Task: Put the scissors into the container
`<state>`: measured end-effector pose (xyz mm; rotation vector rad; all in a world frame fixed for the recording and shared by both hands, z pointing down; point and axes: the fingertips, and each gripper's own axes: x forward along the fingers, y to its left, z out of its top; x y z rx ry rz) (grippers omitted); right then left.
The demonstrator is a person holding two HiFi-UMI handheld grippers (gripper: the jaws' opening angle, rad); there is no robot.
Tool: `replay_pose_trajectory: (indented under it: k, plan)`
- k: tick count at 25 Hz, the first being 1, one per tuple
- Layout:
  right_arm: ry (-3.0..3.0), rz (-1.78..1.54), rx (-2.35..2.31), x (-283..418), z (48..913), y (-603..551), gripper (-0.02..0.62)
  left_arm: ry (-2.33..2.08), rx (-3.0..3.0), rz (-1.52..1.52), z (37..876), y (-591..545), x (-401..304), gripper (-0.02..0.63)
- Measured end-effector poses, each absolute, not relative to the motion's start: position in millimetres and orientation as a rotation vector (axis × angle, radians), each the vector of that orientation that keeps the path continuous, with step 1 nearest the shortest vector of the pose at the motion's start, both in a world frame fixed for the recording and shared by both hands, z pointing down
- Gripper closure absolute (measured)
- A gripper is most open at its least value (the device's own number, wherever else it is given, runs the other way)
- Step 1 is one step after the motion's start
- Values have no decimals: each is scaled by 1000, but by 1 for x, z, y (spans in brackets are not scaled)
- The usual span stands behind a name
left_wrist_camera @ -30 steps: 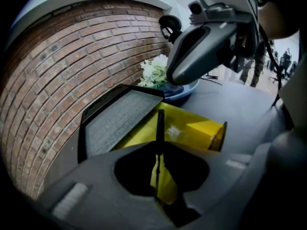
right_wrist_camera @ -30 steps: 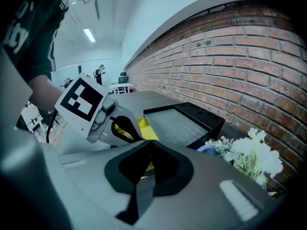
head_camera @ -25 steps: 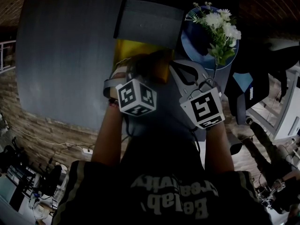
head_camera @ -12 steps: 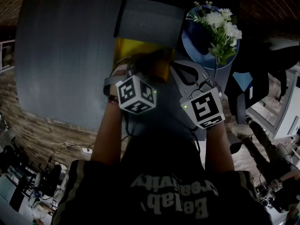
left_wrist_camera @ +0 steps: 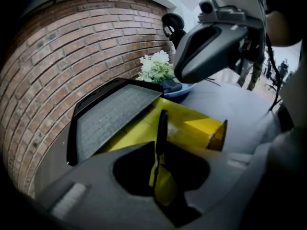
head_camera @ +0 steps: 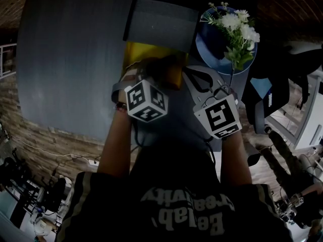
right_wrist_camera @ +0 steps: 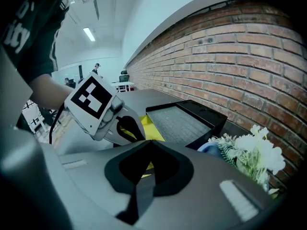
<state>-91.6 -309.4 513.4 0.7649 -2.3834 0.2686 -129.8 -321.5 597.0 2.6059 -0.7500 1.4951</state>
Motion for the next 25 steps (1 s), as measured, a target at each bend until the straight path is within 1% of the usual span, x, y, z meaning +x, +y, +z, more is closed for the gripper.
replay_pose_trajectory:
  k: [10, 25]
  plan:
    - [-2385, 265, 757, -94, 512, -308, 589, -736, 2595, 1439, 594, -321, -129, 507]
    - [-2376, 266, 750, -95, 514, -309, 589, -721, 2589, 1416, 594, -321, -127, 485]
